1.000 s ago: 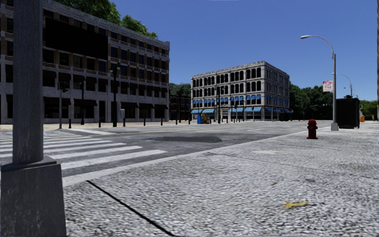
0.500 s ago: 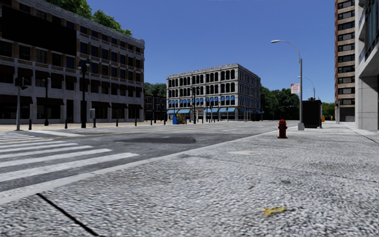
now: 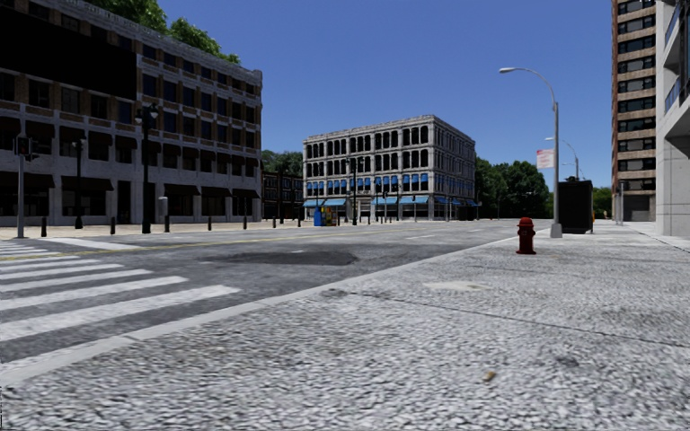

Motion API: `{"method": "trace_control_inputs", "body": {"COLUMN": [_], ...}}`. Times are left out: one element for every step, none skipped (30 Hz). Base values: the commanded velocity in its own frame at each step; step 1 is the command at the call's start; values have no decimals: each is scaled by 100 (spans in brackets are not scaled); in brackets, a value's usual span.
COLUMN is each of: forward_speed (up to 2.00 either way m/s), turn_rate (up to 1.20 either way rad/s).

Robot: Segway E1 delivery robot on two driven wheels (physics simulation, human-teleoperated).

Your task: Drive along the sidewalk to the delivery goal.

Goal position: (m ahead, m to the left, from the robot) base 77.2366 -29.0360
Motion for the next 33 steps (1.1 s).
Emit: {"method": "trace_control_inputs", "body": {"forward_speed": [115, 115, 115, 115, 115, 115, 115, 115, 115, 115, 115, 115, 115, 115, 115, 115, 115, 115, 115, 115, 115, 115, 115, 115, 115, 115, 115, 115, 115, 115, 115, 115, 115], "turn_rate": [47, 47, 47, 47, 47, 47, 47, 47, 47, 47, 47, 47, 49, 50, 50, 51, 51, 51, 51, 51, 51, 51, 51, 51, 51, 51, 51, 51, 51, 51, 51, 51, 51]}}
